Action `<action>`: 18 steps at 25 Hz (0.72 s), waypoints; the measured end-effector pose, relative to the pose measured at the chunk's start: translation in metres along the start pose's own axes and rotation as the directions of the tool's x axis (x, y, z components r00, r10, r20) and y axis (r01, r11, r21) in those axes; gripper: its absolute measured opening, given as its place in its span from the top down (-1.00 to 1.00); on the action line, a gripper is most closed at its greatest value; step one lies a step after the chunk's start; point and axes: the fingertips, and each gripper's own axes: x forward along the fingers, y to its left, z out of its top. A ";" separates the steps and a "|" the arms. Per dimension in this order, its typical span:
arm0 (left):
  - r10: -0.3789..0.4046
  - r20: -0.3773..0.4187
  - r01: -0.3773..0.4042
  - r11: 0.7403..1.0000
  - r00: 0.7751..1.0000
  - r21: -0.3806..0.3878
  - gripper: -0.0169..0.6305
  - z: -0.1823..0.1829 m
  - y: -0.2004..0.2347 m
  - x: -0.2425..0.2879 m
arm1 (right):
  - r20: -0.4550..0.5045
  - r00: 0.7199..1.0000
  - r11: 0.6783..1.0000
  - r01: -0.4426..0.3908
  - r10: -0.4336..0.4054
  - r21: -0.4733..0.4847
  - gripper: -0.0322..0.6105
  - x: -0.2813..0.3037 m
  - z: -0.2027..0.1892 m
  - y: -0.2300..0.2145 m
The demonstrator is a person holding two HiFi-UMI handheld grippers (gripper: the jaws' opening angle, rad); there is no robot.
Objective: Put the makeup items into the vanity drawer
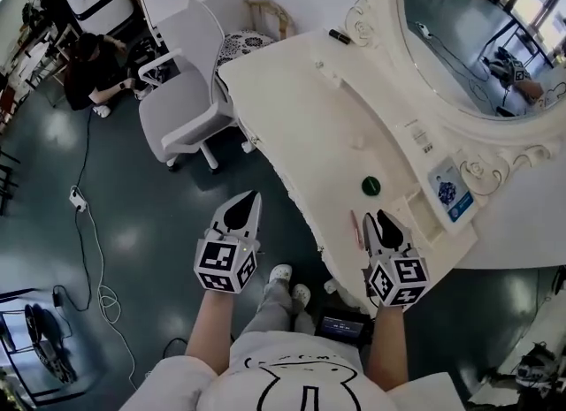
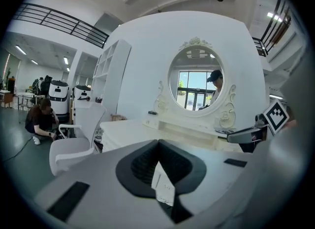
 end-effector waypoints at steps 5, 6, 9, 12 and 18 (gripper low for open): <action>-0.011 -0.072 0.009 1.000 0.997 -0.022 0.85 -0.039 0.003 0.010 | -0.100 0.995 1.000 0.005 -0.003 0.021 0.56 0.013 -0.045 -0.006; -0.011 -0.085 0.008 1.000 0.996 -0.026 0.85 -0.047 0.004 0.011 | -0.122 0.992 1.000 0.009 -0.007 0.023 0.56 0.014 -0.055 -0.007; -0.001 -0.117 -0.004 0.999 0.993 -0.040 0.85 -0.065 0.012 0.013 | -0.182 0.983 1.000 0.022 -0.018 0.022 0.55 0.016 -0.079 -0.013; 0.017 -0.139 -0.025 0.998 0.990 -0.053 0.85 -0.080 0.021 0.013 | -0.229 0.973 1.000 0.024 -0.021 0.013 0.55 0.020 -0.096 -0.016; 0.025 -0.171 -0.037 0.997 0.985 -0.066 0.85 -0.098 0.032 0.012 | -0.340 0.939 0.995 0.025 -0.057 -0.098 0.54 0.028 -0.124 -0.011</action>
